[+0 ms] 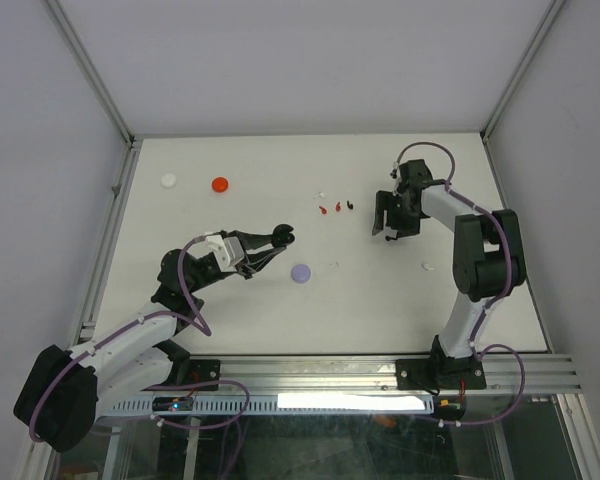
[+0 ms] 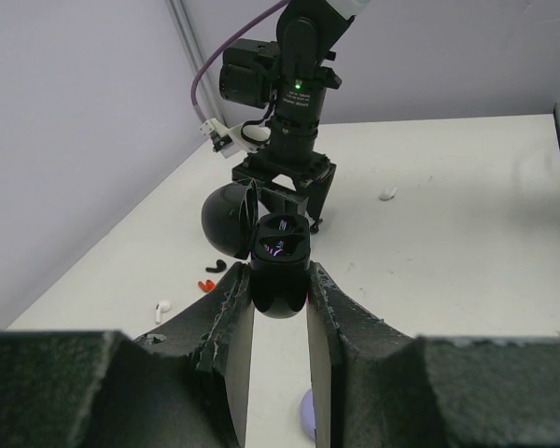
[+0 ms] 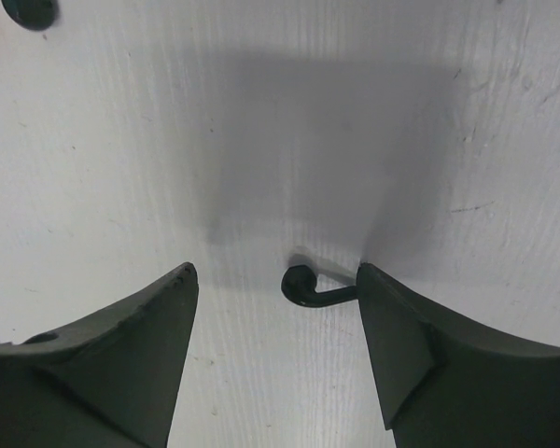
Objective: Insert the wireless bluetooth earbuds into the charging case
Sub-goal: Pick up the earbud from the center of the board.
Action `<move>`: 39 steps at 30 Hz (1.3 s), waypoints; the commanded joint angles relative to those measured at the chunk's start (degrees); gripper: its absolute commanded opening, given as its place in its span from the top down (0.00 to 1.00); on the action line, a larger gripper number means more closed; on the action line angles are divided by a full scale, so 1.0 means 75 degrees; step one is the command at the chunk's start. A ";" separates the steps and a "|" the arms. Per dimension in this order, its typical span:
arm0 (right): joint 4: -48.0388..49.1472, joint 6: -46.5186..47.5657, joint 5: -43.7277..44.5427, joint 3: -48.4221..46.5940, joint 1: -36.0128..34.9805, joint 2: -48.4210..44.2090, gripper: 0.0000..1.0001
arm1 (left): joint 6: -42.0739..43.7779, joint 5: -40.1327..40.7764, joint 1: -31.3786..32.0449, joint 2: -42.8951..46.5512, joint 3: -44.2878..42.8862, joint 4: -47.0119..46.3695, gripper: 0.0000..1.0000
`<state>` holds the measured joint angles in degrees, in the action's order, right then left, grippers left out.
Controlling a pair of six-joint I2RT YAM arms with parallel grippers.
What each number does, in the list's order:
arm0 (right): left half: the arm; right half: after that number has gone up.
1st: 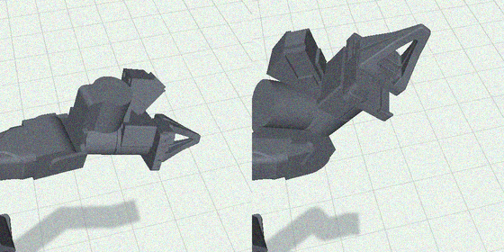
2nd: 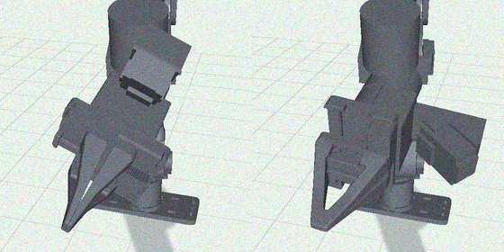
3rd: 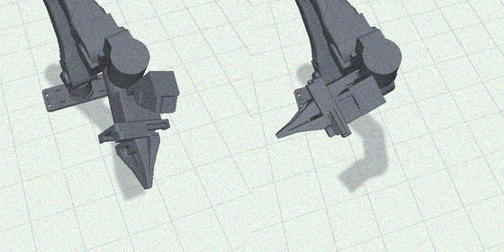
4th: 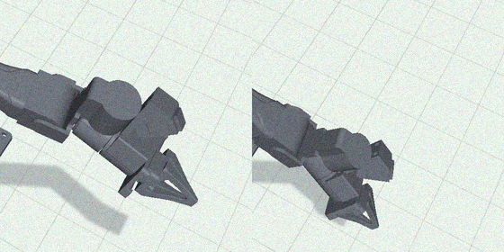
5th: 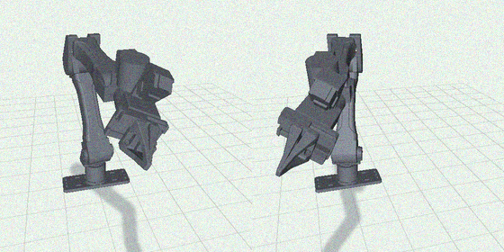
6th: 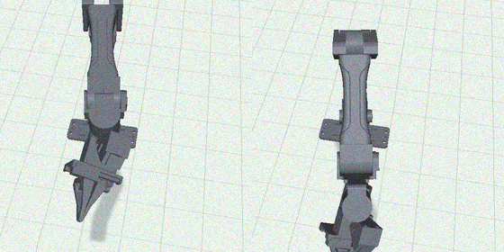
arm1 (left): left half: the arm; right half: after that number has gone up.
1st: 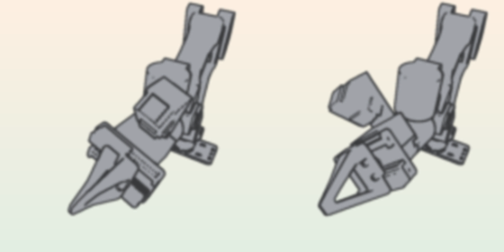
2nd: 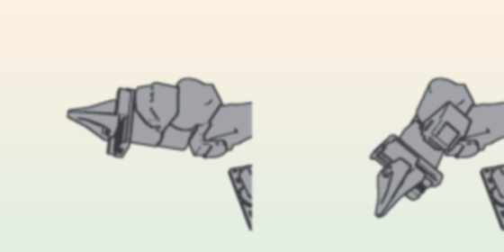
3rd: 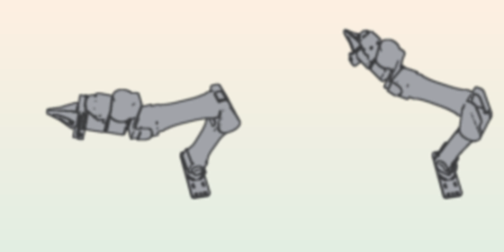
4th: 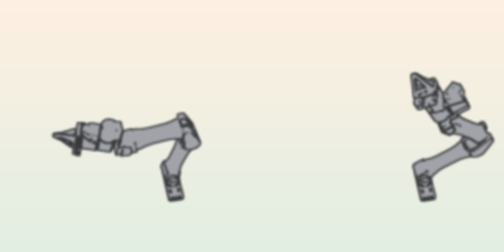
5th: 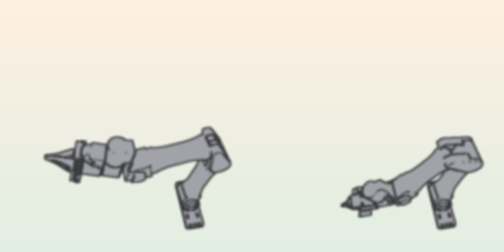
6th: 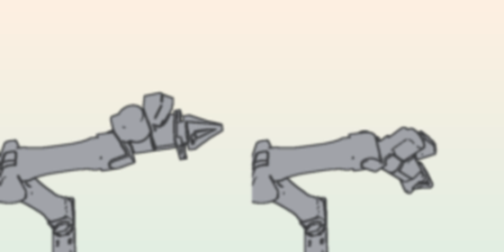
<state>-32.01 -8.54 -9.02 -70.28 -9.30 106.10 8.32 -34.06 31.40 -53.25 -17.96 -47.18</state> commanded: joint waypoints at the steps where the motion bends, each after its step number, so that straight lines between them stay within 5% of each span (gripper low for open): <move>1: -0.0340 -0.0179 -0.0168 0.0308 -0.0034 -0.0459 0.28 | 0.0063 -0.0189 -0.0027 -0.0038 -0.0106 -0.0401 1.00; 9: -0.0371 -0.0183 -0.0366 0.0395 -0.0226 -0.0659 0.29 | -0.0018 -0.0276 -0.0026 -0.0157 -0.0147 -0.0409 1.00; 25: -0.0856 0.0263 0.1569 -0.0555 -0.0653 -0.0082 0.40 | -0.0030 -0.0336 -0.0035 -0.0240 -0.0182 -0.0368 1.00; 39: -0.1447 0.0959 0.1419 -0.1036 -0.0605 0.0619 0.51 | -0.0008 -0.0510 -0.0028 -0.0224 -0.0249 -0.0204 1.00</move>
<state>-41.36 -3.20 1.37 -75.68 -14.09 109.89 7.99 -36.14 31.40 -55.11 -17.96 -46.74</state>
